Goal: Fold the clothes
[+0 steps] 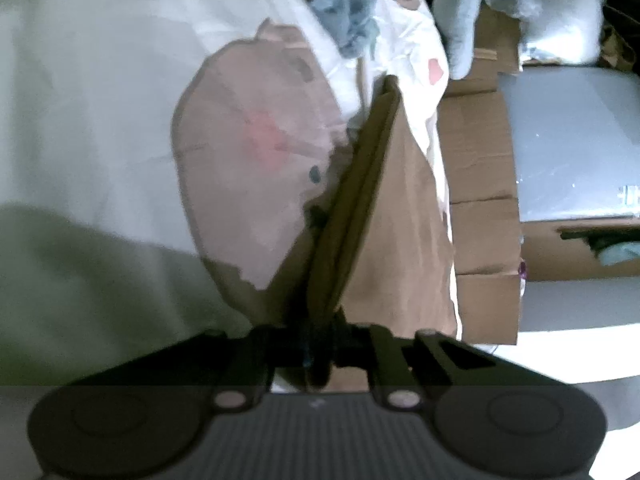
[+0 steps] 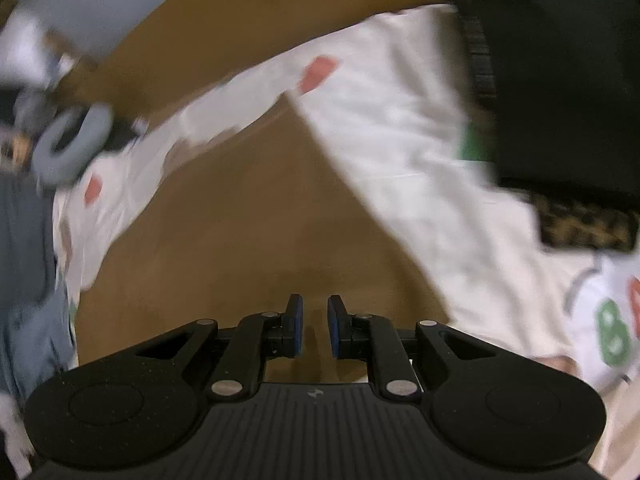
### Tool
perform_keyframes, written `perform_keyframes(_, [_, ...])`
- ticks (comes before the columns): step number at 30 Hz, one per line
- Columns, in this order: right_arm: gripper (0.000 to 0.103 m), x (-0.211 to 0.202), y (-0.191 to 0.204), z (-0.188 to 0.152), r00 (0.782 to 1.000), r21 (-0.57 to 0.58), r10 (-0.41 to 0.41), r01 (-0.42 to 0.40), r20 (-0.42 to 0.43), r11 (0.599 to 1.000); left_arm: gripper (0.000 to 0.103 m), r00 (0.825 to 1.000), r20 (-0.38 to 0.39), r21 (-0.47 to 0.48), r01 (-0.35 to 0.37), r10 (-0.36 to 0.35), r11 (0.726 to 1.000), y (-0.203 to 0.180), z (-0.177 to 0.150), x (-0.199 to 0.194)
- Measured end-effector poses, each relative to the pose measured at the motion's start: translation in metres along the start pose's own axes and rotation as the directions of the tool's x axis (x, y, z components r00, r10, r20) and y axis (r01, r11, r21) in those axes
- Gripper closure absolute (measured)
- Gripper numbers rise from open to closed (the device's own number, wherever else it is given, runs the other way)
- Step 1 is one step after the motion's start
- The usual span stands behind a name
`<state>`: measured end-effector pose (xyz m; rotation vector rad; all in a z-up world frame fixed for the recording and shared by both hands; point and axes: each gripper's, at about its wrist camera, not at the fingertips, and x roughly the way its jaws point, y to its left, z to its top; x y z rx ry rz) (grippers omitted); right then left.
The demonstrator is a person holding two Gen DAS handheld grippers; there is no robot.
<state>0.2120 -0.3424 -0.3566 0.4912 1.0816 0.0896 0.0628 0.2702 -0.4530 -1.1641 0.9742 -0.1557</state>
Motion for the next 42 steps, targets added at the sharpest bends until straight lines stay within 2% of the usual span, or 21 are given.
perform_keyframes(8, [0.090,0.043,0.068,-0.021,0.992,-0.199,0.046,-0.068,-0.116,0.978,0.096,1.000,-0.009,0.026,-0.021,0.021,0.999,-0.021,0.004,-0.013])
perform_keyframes(16, [0.091,0.075,0.132,-0.047,0.973,-0.353,0.077,-0.153,-0.219,0.923,0.096,0.999,-0.021,0.019,-0.033,0.033,0.999,-0.045,0.009,-0.023])
perform_keyframes(23, [0.093,0.083,0.151,-0.071,0.959,-0.416,0.063,-0.179,-0.278,0.892,0.096,0.999,-0.015,0.025,-0.040,0.040,0.999,-0.062,0.012,-0.029])
perform_keyframes(30, [0.092,0.076,0.147,-0.099,0.936,-0.454,0.034,-0.202,-0.351,0.868,0.096,1.000,-0.005,0.035,-0.029,0.029,0.999,-0.076,0.009,-0.035])
perform_keyframes(35, [0.092,0.065,0.147,-0.095,0.940,-0.460,0.045,-0.207,-0.339,0.864,0.096,0.999,0.007,0.020,-0.033,0.033,0.999,-0.076,0.007,-0.037])
perform_keyframes(42, [0.091,0.069,0.156,-0.071,0.963,-0.498,0.038,-0.172,-0.267,0.850,0.096,0.999,0.006,0.005,-0.053,0.053,0.999,-0.068,0.006,-0.035])
